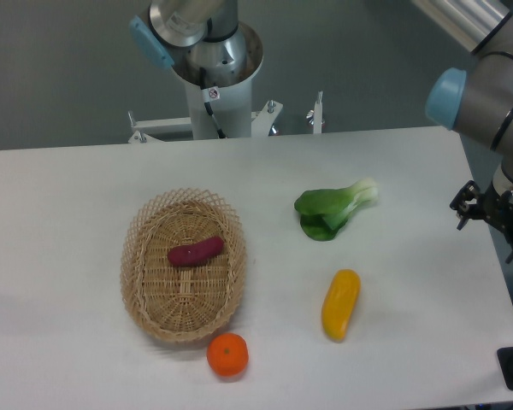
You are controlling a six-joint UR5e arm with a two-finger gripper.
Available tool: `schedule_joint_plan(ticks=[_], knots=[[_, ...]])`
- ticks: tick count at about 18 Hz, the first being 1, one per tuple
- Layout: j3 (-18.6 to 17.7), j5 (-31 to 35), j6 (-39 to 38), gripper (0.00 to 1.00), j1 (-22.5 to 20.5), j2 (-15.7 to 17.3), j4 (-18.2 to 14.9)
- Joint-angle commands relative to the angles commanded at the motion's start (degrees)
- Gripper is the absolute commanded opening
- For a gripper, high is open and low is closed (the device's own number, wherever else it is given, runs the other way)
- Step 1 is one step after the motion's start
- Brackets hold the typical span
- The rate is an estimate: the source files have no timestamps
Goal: Pick up the sweet potato from the basket
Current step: 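Move the gripper from its start pose toward the wicker basket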
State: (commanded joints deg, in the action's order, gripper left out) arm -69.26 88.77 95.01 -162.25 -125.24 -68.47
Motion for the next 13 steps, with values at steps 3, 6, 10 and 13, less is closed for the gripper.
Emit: schedule_joint_plan(ticks=[3,6,10,13], knots=[[-0.35,-0.09,-0.17,1.0,0.17,0.26,0.0],[-0.7,-0.26,-1.22,1.0,0.53,0.53,0.0],[-1.41,-1.66,-6.93,1.0,1.49,1.05,0.0],[-2.72,-2.19,-12.81,1.0,3.16,1.67,0.09]])
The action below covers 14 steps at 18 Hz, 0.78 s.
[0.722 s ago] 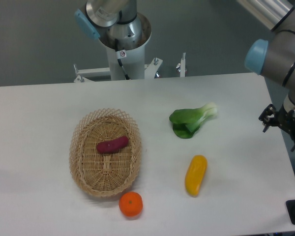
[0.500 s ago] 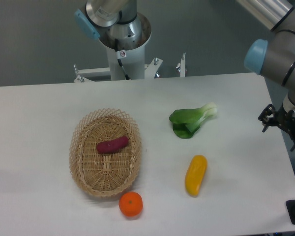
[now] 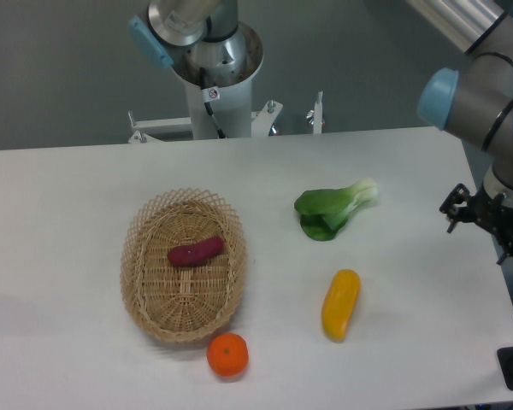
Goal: Pick up the sweet potato from the basket
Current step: 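Move the gripper from its start pose toward the wicker basket, then lower the open gripper over the purple sweet potato in the basket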
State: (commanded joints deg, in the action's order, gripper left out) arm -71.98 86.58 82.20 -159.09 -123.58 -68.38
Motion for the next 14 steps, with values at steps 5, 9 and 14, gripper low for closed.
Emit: schedule_joint_plan(ticks=[5,9,14], knots=[[-3.6,-1.32,-5.64,1.0,3.69,2.28,0.35],[-8.6,-1.5,-10.47,1.0,7.73,5.36,0.35],[-18.35,-1.5,-13.73,1.0,13.97,11.68,0.62]])
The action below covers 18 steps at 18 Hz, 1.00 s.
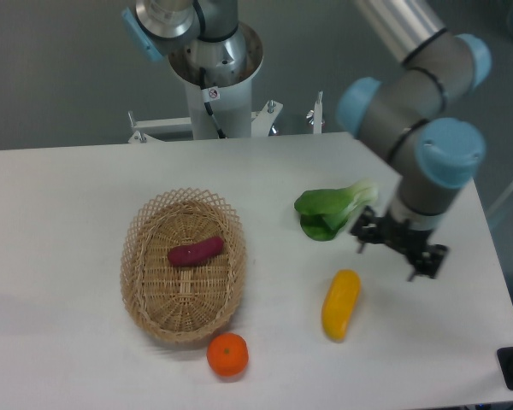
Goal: Pick up the sweet potato from the basket
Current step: 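Lower the open gripper over the purple sweet potato in the basket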
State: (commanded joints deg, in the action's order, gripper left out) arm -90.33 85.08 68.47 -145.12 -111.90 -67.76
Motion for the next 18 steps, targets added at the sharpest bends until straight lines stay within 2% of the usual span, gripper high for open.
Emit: schedule_joint_plan(ticks=[3,10,13,18], knots=[[-5.02,0.0,-0.09,1.0,4.74,3.17,1.4],[-12.93,0.09,-2.29,1.0,15.47,4.14,10.36],[-15.22,0.09,-2.2,1.0,18.81,3.88,10.63],[-16.81,0.09,-2.29,1.0,20.31,2.57,12.13]])
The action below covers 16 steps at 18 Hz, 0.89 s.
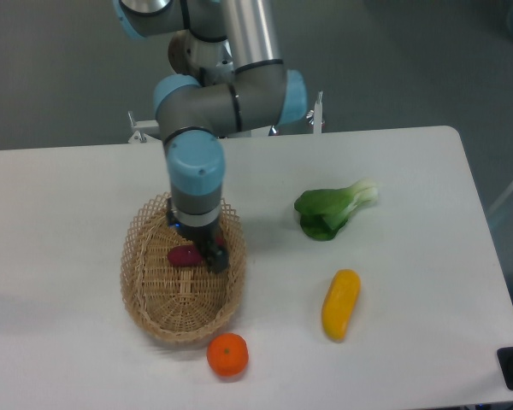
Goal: Pick up the sweet potato from the basket
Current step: 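Lower the open gripper over the purple sweet potato in the basket, then close the gripper on the purple sweet potato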
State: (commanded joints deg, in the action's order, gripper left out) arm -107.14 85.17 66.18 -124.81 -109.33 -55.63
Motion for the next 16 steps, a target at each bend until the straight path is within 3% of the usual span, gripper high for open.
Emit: schedule_joint_plan(ticks=[10,11,14,16], knots=[[-1.67,0.09,-2.11,1.0,1.32,-3.17,4.83],[-1.76,0.09,-2.28,0.92,1.41,-3.17,5.01],[-1.76,0.09,-3.6,0.5,1.41,-3.17,4.92],[-1.5,0.09,-5.09,0.3,1.41,-2.56,4.92]])
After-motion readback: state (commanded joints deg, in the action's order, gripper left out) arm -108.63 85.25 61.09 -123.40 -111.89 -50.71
